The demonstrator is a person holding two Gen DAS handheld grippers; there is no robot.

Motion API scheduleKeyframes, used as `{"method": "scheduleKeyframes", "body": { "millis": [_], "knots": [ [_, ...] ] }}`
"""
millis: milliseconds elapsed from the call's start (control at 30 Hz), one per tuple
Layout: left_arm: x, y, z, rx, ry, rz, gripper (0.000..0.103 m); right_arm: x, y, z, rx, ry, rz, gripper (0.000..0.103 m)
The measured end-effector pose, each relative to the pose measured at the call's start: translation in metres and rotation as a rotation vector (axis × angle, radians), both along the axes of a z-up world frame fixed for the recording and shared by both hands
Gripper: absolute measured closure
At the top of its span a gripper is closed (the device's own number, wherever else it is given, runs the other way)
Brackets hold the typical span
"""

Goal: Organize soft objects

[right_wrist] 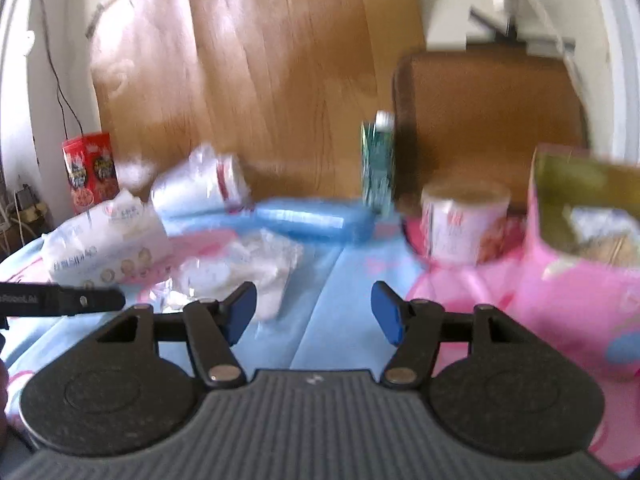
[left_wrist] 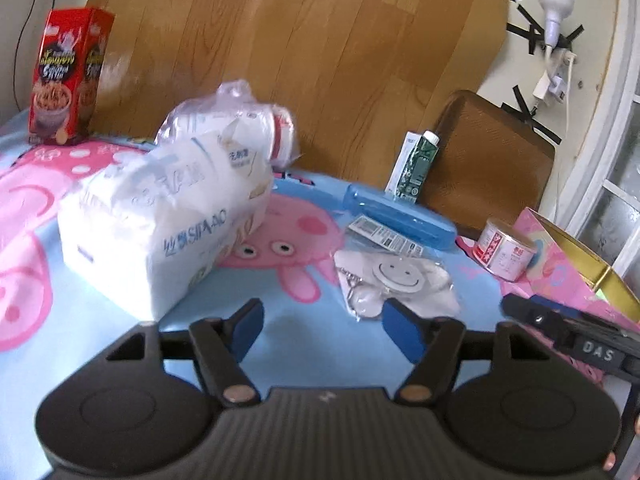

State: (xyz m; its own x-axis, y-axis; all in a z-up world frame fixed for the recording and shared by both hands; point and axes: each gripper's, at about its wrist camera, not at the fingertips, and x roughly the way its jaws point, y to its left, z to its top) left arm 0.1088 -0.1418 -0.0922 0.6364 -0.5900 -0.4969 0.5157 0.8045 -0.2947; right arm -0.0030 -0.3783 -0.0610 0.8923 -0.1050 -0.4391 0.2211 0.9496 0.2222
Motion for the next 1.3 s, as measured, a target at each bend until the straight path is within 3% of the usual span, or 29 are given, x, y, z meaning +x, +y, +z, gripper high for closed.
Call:
{"method": "scheduleKeyframes", "body": {
  "millis": [200,267,400,1067,1300],
  "knots": [
    [0.000,0.000,-0.003,-0.016,-0.006,-0.056,0.033,-0.009,-0.016,-0.007,0.142,-0.020,-0.035,0.035],
    [0.000,0.005,-0.003,-0.044,-0.003,-0.055,0.028,-0.005,-0.013,-0.007,0.136,-0.005,-0.015,0.032],
    [0.000,0.010,-0.004,-0.088,-0.001,-0.051,0.027,0.003,-0.005,-0.007,0.110,0.034,0.037,0.031],
    [0.001,0.011,-0.004,-0.085,0.002,-0.044,0.024,0.005,-0.007,-0.009,0.123,0.053,0.039,0.031],
    [0.006,0.018,-0.005,-0.127,0.034,-0.030,0.024,0.034,-0.004,-0.004,0.167,0.058,0.111,0.027]
  ]
}}
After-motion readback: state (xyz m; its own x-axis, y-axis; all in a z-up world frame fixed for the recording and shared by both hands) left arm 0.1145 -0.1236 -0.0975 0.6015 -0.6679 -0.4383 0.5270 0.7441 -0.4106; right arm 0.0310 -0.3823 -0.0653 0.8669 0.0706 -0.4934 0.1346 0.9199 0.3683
